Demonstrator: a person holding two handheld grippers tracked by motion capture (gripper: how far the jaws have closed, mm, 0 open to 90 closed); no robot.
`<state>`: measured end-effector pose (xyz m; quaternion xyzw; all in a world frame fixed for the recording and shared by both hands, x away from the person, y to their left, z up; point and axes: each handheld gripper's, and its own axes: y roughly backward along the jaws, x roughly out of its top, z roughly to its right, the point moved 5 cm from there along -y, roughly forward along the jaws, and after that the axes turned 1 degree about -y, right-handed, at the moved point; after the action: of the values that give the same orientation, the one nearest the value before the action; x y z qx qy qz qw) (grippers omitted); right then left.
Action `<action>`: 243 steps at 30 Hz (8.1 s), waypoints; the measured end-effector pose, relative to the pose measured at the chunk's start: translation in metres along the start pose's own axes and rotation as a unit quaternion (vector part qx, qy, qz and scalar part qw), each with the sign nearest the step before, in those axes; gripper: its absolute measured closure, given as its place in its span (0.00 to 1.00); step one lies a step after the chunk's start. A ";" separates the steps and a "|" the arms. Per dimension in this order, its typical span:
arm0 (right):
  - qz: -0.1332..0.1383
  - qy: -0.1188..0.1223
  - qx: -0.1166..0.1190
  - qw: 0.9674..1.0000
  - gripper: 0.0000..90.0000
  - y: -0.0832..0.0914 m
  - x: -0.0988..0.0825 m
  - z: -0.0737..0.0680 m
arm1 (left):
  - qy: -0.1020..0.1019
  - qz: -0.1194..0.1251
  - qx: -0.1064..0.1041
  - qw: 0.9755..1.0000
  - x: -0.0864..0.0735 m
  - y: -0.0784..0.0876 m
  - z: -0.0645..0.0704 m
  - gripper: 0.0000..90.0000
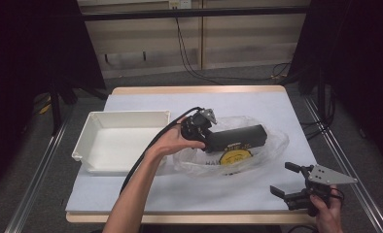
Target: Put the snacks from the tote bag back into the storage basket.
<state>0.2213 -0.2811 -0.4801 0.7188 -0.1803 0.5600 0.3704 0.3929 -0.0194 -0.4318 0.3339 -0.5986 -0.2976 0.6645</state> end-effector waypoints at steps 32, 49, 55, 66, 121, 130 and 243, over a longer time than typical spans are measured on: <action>0.029 0.015 -0.032 0.999 0.00 -0.001 0.000 0.001 | -0.038 0.012 0.015 0.999 -0.006 0.039 0.013 0.48; 0.036 0.021 -0.034 0.999 0.00 -0.005 -0.001 0.001 | -0.042 0.035 0.028 0.998 -0.027 0.073 0.017 0.48; 0.035 0.024 -0.036 0.998 0.00 -0.004 -0.001 0.001 | -0.041 0.031 0.034 0.998 -0.035 0.085 0.017 0.48; 0.038 0.020 -0.036 0.998 0.00 -0.006 -0.001 0.002 | -0.034 0.037 0.051 0.997 -0.053 0.106 0.012 0.48; 0.027 0.015 -0.037 0.999 0.00 -0.009 -0.003 0.005 | 0.038 0.061 0.137 0.988 -0.141 0.209 -0.020 0.48; 0.026 0.016 -0.038 0.999 0.00 -0.010 -0.003 0.005 | 0.065 0.059 0.142 0.986 -0.164 0.209 -0.025 0.48; 0.004 0.029 -0.028 0.999 0.00 -0.012 -0.005 0.002 | 0.165 -0.133 0.150 0.966 -0.241 0.131 -0.119 0.28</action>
<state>0.2292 -0.2751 -0.4895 0.6913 -0.1877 0.5764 0.3932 0.4847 0.2616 -0.4780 0.5507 -0.4691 -0.2307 0.6507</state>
